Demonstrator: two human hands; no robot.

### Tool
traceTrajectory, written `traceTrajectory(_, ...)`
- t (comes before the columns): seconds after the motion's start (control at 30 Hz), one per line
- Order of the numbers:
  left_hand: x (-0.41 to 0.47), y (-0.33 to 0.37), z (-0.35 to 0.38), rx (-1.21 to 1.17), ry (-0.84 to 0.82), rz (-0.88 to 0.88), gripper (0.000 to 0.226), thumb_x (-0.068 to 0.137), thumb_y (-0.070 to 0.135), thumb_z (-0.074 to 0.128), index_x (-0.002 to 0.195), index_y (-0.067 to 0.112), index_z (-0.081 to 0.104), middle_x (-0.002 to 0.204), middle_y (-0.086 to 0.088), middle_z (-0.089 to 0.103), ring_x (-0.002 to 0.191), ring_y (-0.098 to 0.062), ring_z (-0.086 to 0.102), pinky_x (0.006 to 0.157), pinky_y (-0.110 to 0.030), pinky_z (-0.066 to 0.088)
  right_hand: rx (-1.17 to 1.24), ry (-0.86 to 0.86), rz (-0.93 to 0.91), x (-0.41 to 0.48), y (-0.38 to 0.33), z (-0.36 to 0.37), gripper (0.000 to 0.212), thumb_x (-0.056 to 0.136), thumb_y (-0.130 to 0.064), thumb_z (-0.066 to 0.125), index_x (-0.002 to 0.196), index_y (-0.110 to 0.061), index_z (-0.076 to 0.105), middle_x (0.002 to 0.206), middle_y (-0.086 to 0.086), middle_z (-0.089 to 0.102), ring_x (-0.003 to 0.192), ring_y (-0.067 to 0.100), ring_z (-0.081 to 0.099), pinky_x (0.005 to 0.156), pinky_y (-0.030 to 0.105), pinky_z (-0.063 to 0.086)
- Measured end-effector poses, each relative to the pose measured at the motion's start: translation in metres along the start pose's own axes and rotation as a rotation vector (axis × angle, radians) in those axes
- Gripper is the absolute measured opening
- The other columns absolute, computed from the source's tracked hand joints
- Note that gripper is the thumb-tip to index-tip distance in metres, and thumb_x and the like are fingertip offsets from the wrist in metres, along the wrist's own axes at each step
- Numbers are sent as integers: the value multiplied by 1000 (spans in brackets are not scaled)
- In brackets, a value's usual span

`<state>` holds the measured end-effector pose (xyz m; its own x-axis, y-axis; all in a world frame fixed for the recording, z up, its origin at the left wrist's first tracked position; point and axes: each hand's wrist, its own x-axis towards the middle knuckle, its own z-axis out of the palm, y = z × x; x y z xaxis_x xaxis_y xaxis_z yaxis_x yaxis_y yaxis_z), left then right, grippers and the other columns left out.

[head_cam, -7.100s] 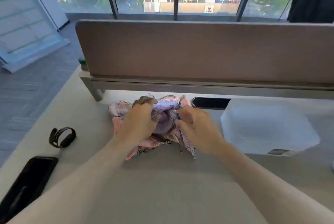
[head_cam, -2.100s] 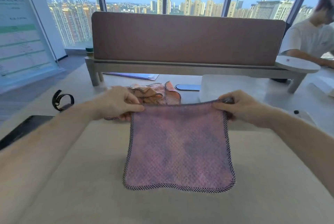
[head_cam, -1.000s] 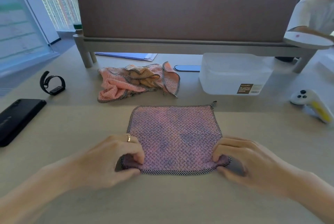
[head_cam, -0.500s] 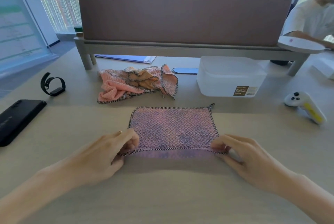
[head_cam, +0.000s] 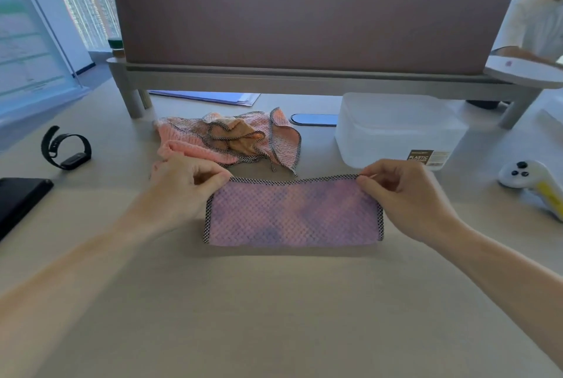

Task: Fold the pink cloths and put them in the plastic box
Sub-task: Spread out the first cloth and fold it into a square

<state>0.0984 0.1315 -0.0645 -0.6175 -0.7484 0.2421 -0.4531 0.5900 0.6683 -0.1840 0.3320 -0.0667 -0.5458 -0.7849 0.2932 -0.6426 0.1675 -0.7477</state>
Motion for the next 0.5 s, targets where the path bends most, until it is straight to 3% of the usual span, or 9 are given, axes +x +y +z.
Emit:
traceTrajectory(0.03,3,-3,5,45,-3,-10,12,94,30,70,90,34,80,83,23,75,82,8,67,86,-20,55,-43,-4,19,4,3,5,13,89,-23,75,77,-28,74,68,-8,75,62,4,63,63,18,48)
traceTrajectory(0.1,5,-6,14,122,9,5,10,92,28,73,86,32,80,80,23,72,81,16,62,79,-4,46,-113,-10,60,8,9,14,12,88,-24,76,77,-28,75,69,-10,74,64,-1,65,60,10,44)
traceTrajectory(0.13,6,-7,17,147,22,11,9,90,27,75,84,32,78,78,23,71,78,15,61,73,-4,44,-139,-11,74,10,12,18,11,87,-24,76,77,-28,75,69,-11,74,65,-2,66,59,7,42)
traceTrajectory(0.23,5,-12,24,194,62,8,8,88,28,77,80,31,75,73,21,69,72,7,62,70,-17,48,-178,0,81,10,17,23,9,86,-25,77,77,-27,76,69,-12,73,70,-5,65,58,3,42)
traceTrajectory(0.5,7,-12,29,221,131,69,6,91,26,72,85,28,72,77,18,69,73,3,63,68,-22,50,-179,61,72,13,18,25,12,88,-27,77,77,-25,73,70,-11,70,64,1,64,56,6,43)
